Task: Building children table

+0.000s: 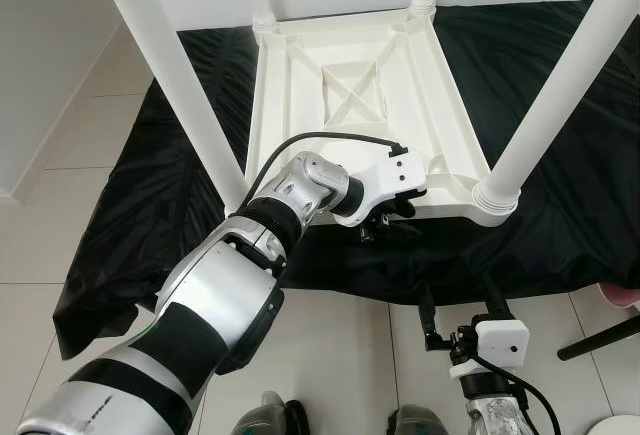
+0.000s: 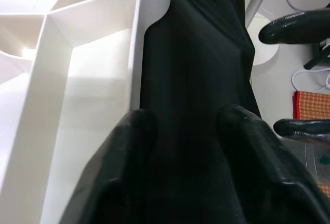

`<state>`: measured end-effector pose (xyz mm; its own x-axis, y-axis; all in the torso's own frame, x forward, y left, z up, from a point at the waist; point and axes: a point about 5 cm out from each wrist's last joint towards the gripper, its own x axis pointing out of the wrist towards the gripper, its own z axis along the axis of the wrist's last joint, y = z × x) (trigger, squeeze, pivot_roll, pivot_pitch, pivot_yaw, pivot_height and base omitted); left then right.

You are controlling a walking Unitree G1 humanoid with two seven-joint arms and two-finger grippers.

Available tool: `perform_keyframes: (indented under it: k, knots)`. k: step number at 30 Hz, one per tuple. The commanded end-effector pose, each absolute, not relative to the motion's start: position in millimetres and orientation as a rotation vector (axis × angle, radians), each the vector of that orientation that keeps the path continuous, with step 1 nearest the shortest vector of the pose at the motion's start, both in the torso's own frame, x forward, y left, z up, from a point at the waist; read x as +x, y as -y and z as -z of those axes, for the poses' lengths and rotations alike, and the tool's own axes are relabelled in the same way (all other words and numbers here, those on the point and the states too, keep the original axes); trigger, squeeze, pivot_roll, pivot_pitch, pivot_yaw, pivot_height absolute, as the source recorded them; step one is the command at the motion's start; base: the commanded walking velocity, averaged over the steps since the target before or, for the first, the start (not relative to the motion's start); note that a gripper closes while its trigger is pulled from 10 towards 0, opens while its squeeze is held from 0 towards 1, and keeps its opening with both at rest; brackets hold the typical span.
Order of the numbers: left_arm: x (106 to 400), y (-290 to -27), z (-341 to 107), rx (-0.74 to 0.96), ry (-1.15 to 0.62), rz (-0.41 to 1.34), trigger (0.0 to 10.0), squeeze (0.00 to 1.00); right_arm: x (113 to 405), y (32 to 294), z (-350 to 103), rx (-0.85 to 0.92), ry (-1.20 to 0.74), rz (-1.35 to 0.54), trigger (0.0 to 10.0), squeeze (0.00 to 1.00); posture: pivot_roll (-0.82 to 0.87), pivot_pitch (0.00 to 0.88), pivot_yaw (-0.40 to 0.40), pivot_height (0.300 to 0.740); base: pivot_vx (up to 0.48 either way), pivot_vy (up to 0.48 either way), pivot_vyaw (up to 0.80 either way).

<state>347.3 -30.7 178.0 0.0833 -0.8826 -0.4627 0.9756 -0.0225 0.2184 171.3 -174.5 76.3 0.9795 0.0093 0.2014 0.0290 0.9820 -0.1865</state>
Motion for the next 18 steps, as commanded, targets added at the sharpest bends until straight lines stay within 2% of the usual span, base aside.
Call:
perform_keyframes:
  k: [1,5,6,7,15,16,17,18]
  knots:
    - [356.4,28.4,-181.0,0.547,-0.188,1.346,10.0,0.97,169.9,172.4,-73.8,-0.180,0.190,0.009,10.0,0.00,-0.16,0.098,0.149,0.740,0.000,0.000,0.00]
    - [358.2,27.9,-183.1,0.555,-0.182,1.325,10.0,1.00,169.8,172.0,-73.3,-0.178,0.189,0.008,10.0,0.00,-0.16,0.099,0.149,0.740,0.000,0.000,0.00]
    - [358.5,27.8,-183.4,0.558,-0.180,1.320,10.0,0.60,169.8,171.8,-73.1,-0.178,0.188,0.007,10.0,0.00,-0.16,0.099,0.149,0.740,0.000,0.000,0.00]
    - [358.9,27.8,-183.2,0.561,-0.180,1.311,10.0,0.00,169.7,171.5,-72.9,-0.177,0.188,0.007,10.0,0.00,-0.16,0.098,0.150,0.740,0.000,0.000,0.00]
    - [358.4,29.4,-183.9,0.526,-0.181,1.312,10.0,0.00,169.0,170.6,-72.2,-0.180,0.187,0.007,10.0,0.00,-0.17,0.095,0.153,0.740,0.000,0.000,0.00]
    - [358.1,29.1,-185.7,0.505,-0.180,1.330,10.0,0.36,168.9,171.1,-71.9,-0.180,0.185,0.009,10.0,0.00,-0.17,0.092,0.153,0.740,0.000,0.000,0.00]
    - [358.1,29.1,-185.7,0.505,-0.180,1.330,10.0,0.36,168.9,171.1,-71.9,-0.180,0.185,0.009,10.0,0.00,-0.17,0.092,0.153,0.740,0.000,0.000,0.00]
    - [358.5,29.0,-188.8,0.501,-0.169,1.340,10.0,0.63,168.5,171.5,-71.5,-0.181,0.184,0.011,10.0,0.00,-0.17,0.092,0.152,0.740,0.000,0.000,0.00]
